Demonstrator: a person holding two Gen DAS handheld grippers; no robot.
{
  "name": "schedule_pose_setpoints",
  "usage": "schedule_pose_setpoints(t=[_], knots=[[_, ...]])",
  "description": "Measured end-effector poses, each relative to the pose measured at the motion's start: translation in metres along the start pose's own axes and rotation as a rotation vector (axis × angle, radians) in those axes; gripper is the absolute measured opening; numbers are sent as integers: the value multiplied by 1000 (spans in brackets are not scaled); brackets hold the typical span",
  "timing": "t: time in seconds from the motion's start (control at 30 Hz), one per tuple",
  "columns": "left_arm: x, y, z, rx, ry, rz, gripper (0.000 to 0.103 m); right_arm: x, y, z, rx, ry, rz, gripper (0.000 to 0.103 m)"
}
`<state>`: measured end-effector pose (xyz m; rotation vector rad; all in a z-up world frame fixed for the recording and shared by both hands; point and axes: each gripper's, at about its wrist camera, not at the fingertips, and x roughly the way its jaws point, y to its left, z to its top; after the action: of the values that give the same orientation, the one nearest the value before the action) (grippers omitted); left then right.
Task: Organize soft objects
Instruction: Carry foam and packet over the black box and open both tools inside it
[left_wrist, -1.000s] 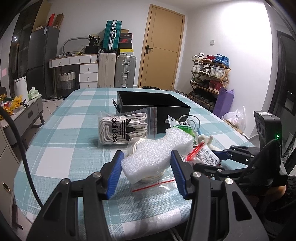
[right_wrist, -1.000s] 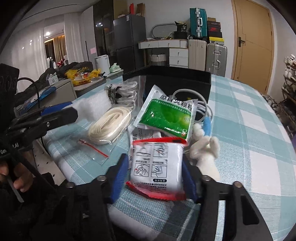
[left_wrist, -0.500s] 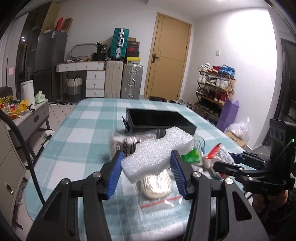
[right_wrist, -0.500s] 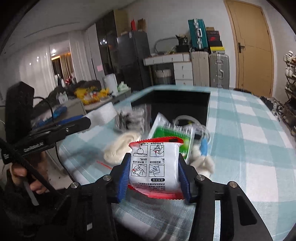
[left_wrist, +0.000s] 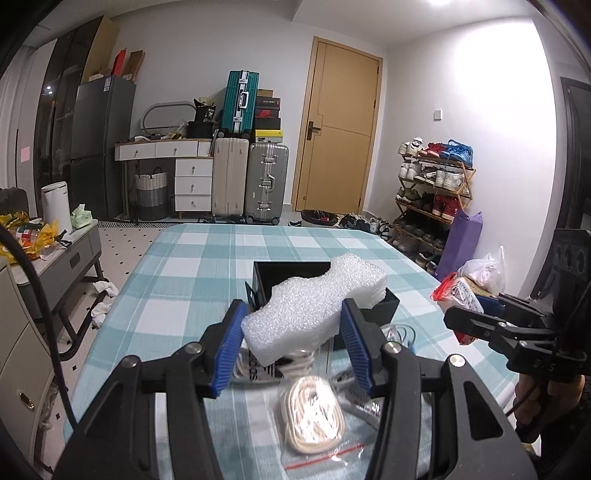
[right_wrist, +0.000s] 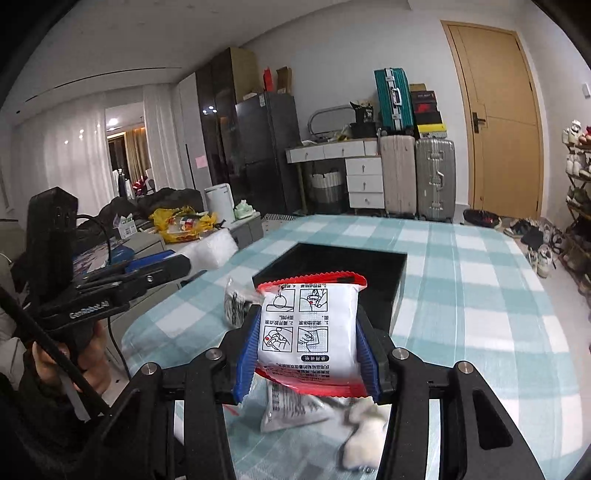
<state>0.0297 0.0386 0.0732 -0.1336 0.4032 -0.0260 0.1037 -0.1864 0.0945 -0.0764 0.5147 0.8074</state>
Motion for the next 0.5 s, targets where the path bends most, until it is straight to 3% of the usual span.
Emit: schedule_pose_setpoints(t=[0.2, 0.5], knots=[[17, -2, 14, 9, 16, 13, 51, 5, -3, 20, -8, -21, 6, 47], [60, -6, 31, 17, 78, 33, 51, 49, -23, 34, 26, 58, -16, 47]])
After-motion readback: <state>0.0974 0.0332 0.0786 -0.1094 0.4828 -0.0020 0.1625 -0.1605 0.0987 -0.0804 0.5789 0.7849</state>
